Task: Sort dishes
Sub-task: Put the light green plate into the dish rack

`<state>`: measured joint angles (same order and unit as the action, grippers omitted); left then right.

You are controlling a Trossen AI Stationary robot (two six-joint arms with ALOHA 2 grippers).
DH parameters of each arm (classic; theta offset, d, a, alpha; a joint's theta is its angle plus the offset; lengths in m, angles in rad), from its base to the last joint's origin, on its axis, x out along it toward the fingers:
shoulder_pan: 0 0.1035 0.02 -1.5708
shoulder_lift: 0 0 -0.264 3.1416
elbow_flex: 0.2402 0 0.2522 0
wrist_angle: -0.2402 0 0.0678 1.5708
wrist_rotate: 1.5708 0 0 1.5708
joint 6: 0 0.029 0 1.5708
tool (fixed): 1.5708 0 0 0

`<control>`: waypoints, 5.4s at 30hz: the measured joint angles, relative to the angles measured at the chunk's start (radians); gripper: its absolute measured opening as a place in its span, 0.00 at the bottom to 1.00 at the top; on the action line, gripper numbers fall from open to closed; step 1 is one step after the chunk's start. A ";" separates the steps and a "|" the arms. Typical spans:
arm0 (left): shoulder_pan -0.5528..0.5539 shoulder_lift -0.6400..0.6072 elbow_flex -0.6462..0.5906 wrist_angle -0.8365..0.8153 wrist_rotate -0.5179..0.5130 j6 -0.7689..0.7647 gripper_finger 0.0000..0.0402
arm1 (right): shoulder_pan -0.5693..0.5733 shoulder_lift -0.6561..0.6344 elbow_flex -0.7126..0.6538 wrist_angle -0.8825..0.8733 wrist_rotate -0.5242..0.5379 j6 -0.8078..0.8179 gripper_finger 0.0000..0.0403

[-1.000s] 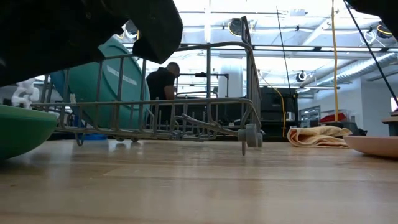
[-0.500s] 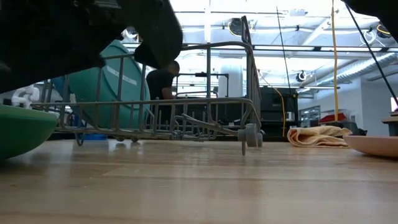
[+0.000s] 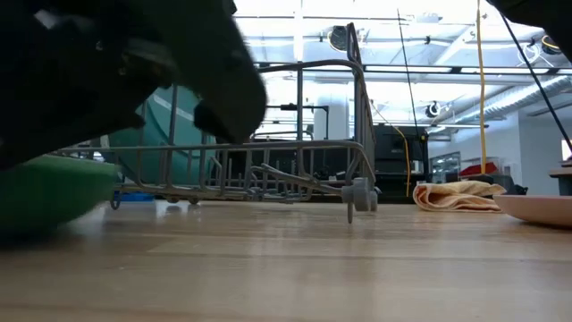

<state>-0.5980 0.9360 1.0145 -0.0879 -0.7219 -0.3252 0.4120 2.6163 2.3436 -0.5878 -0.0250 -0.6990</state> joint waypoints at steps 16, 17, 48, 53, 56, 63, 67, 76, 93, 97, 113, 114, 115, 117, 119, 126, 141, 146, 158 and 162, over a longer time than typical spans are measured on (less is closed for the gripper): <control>0.000 0.000 0.000 0.001 0.001 -0.003 0.67 | 0.036 -0.006 0.012 -0.074 -0.005 0.044 0.16; 0.000 0.000 0.000 0.001 0.001 -0.003 0.67 | 0.035 -0.006 0.012 -0.078 -0.005 0.046 0.15; 0.000 0.000 0.000 0.001 0.004 -0.005 0.67 | 0.048 -0.008 0.012 -0.039 -0.008 0.083 0.25; 0.000 0.000 0.000 0.001 0.004 -0.005 0.67 | 0.051 -0.039 0.012 -0.013 -0.007 0.085 0.26; 0.000 0.000 0.000 0.001 0.004 -0.002 0.67 | 0.050 -0.045 0.016 -0.026 -0.008 0.093 0.26; 0.000 0.000 0.000 0.002 0.003 -0.003 0.67 | 0.041 -0.038 0.013 -0.077 -0.030 0.122 0.22; 0.000 0.000 0.000 0.003 0.003 -0.003 0.67 | 0.036 -0.038 0.013 -0.082 -0.031 0.122 0.19; 0.000 0.000 0.000 0.002 0.003 -0.002 0.67 | 0.026 -0.031 0.013 -0.091 -0.034 0.133 0.10; 0.000 0.000 0.000 0.002 0.002 -0.002 0.67 | 0.030 -0.059 0.011 -0.087 -0.022 0.087 0.00; 0.000 0.000 0.000 0.003 0.002 -0.003 0.67 | 0.031 -0.110 0.012 -0.077 -0.019 0.086 0.00; 0.000 0.000 0.000 0.002 0.002 -0.007 0.67 | 0.026 -0.141 0.012 -0.043 0.010 0.135 0.00; 0.000 0.000 0.000 0.001 0.002 -0.007 0.67 | 0.024 -0.146 0.012 -0.038 -0.008 0.138 0.00; 0.000 0.000 0.000 0.001 0.002 -0.007 0.67 | 0.022 -0.149 0.015 -0.043 -0.025 0.144 0.00; 0.000 0.000 0.000 0.001 0.002 -0.006 0.67 | 0.015 -0.137 0.016 -0.079 -0.063 0.175 0.00; 0.000 0.000 0.000 0.000 0.002 -0.005 0.67 | 0.009 -0.109 0.013 -0.132 -0.110 0.210 0.00; 0.000 0.008 0.000 0.001 0.002 -0.007 0.67 | 0.002 -0.105 0.014 -0.042 -0.128 0.239 0.00; 0.000 0.008 0.000 0.001 0.003 -0.008 0.67 | 0.016 -0.077 0.013 -0.092 -0.131 0.253 0.12; 0.000 0.008 0.000 0.001 0.003 -0.009 0.67 | 0.015 -0.047 0.013 -0.095 -0.128 0.268 0.32; 0.000 0.008 0.000 0.001 -0.007 -0.008 0.67 | 0.006 -0.037 0.011 -0.123 -0.159 0.262 0.25; 0.000 0.009 0.000 0.001 -0.008 -0.008 0.67 | 0.005 -0.037 0.011 -0.130 -0.166 0.252 0.14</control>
<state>-0.5976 0.9447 1.0145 -0.0871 -0.7300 -0.3332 0.4175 2.5797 2.3550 -0.7173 -0.1909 -0.4468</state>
